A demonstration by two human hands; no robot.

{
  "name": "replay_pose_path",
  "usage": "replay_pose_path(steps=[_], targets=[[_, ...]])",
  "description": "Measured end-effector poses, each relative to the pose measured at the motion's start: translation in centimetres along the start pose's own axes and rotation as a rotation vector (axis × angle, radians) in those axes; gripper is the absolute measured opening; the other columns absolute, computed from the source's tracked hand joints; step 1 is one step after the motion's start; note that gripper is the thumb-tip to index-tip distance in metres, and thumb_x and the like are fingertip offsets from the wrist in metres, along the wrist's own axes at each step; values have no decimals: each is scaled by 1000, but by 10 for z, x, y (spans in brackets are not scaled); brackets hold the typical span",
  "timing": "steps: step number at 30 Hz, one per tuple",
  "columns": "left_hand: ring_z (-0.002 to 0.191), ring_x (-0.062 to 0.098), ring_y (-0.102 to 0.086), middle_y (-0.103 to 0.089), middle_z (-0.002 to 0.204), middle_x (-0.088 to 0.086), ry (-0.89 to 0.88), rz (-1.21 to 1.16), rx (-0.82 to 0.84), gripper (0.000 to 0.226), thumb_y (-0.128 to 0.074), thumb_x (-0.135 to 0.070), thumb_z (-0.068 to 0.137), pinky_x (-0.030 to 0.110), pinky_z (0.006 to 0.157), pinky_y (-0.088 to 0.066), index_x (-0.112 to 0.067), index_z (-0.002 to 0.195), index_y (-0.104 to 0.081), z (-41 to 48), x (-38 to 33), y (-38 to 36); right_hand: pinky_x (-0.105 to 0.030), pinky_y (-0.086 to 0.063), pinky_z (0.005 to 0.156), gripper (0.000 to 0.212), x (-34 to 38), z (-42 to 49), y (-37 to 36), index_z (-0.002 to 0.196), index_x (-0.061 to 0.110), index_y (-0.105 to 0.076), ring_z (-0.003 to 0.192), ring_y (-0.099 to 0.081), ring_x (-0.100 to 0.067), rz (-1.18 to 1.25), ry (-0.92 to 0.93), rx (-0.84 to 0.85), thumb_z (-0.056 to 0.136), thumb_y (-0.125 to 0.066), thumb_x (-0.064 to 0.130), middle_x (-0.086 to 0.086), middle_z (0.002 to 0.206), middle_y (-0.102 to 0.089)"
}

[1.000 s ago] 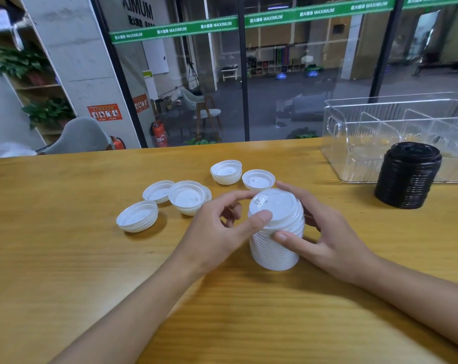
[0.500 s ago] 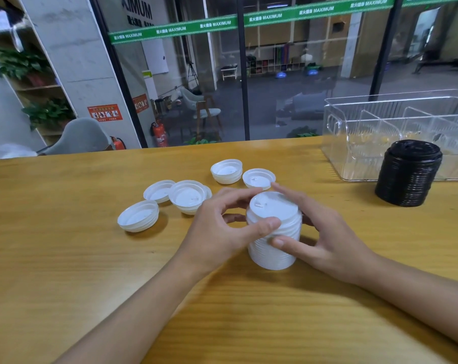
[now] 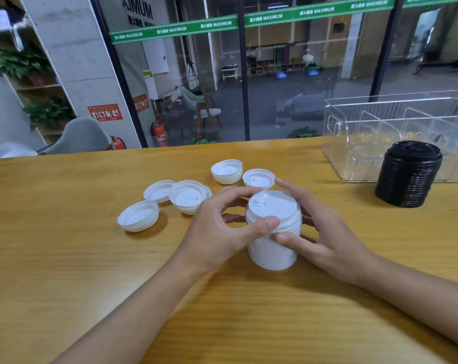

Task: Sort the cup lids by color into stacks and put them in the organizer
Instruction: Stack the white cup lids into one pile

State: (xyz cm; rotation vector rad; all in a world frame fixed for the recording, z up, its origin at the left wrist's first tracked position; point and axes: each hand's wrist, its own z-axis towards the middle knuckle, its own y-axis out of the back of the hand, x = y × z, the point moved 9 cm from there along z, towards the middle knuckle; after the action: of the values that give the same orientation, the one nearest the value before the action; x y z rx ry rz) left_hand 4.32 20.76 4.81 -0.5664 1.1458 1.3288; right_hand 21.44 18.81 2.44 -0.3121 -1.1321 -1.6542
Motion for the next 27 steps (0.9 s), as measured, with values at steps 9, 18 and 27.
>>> replay_pose_path(steps=[9, 18, 27], targets=[[118, 8, -69, -76, 121, -15, 16, 70, 14, 60, -88, -48, 72, 36, 97, -58, -29, 127, -73, 0, 2, 2, -29, -48, 111, 80, -2, 2, -2, 157, 42, -35, 138, -57, -9, 28, -11, 23, 89, -62, 75, 18, 149, -58], [121, 9, -69, -75, 125, -12, 6, 50, 40, 66, -88, -48, 71, 29, 97, -58, -27, 131, -72, 0, 3, 1, -31, -48, 110, 72, -4, 1, -3, 153, 43, -40, 136, -58, -8, 35, -42, 49, 91, -58, 75, 23, 145, -60], [122, 8, -68, -74, 127, -11, -15, 71, 48, 59, -92, -31, 75, 30, 99, -58, -25, 130, -73, 1, 2, 2, -40, -50, 111, 68, -2, 0, -2, 153, 40, -41, 138, -57, -12, 2, -27, 41, 94, -60, 69, 20, 147, -57]])
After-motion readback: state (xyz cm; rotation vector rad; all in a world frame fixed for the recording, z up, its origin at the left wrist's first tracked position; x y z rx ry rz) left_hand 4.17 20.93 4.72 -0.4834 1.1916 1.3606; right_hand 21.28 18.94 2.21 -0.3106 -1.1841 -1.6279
